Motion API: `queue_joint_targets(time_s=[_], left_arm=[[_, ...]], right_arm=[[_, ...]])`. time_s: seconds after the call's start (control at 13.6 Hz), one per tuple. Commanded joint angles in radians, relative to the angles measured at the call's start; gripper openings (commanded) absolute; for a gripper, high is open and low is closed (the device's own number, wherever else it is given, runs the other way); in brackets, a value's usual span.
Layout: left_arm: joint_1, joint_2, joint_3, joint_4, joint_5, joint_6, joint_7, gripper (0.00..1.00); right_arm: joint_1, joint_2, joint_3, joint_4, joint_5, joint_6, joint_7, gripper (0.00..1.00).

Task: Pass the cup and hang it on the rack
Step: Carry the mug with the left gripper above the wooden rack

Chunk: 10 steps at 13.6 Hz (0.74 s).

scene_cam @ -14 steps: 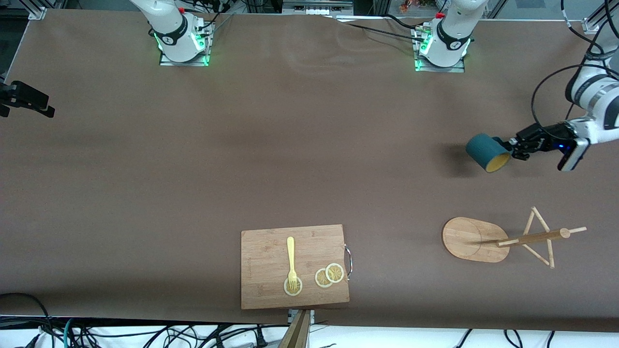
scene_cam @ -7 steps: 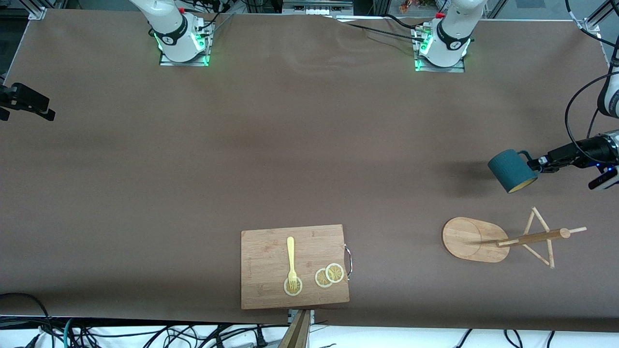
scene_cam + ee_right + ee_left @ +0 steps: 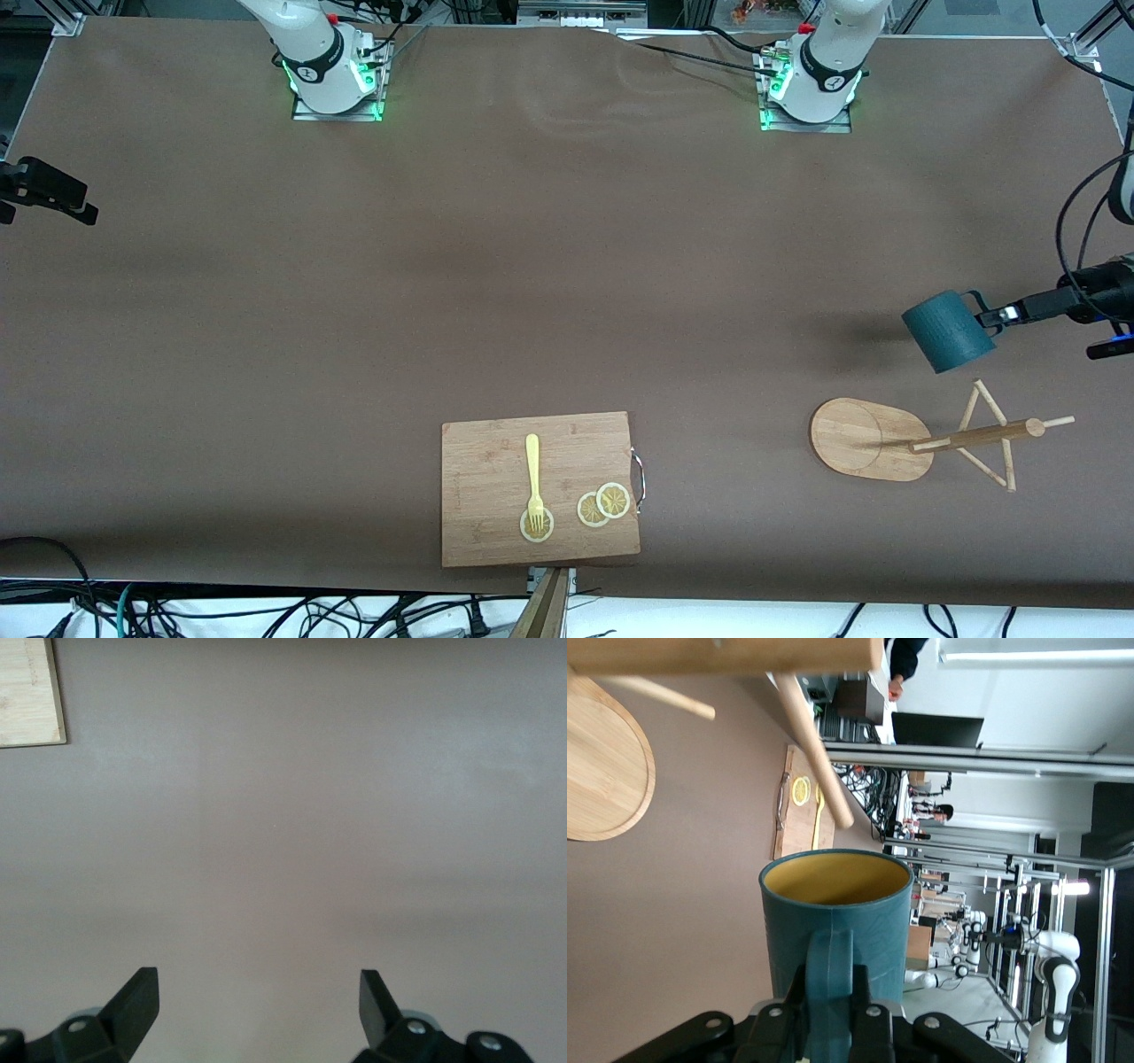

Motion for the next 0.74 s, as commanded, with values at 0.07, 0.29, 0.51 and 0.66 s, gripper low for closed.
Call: queue_joint_targets(time_s=[0.07, 0.29, 0.51, 0.66], left_arm=[[-0.007, 0.105, -0.001, 0.141, -0.018, 0.0, -0.083, 0.0], [-0.021, 0.149, 0.003, 0.181, -0.13, 0.001, -0.207, 0.0], [-0.022, 0.149, 0.003, 0.186, -0.138, 0.001, -0.372, 0.0], [-0.022, 0.159, 0.005, 0.184, -0.133, 0.001, -0.367, 0.0]], right_arm=[[-0.012, -0.007, -0.014, -0.008, 0.014, 0.011, -0.075, 1.0], [-0.012, -0.009, -0.016, -0.008, 0.012, 0.019, -0.077, 1.0], [-0.012, -0.009, -0.019, -0.008, 0.011, 0.019, -0.081, 1.0], [-0.013, -0.007, -0.022, -0.008, 0.011, 0.02, -0.081, 1.0]])
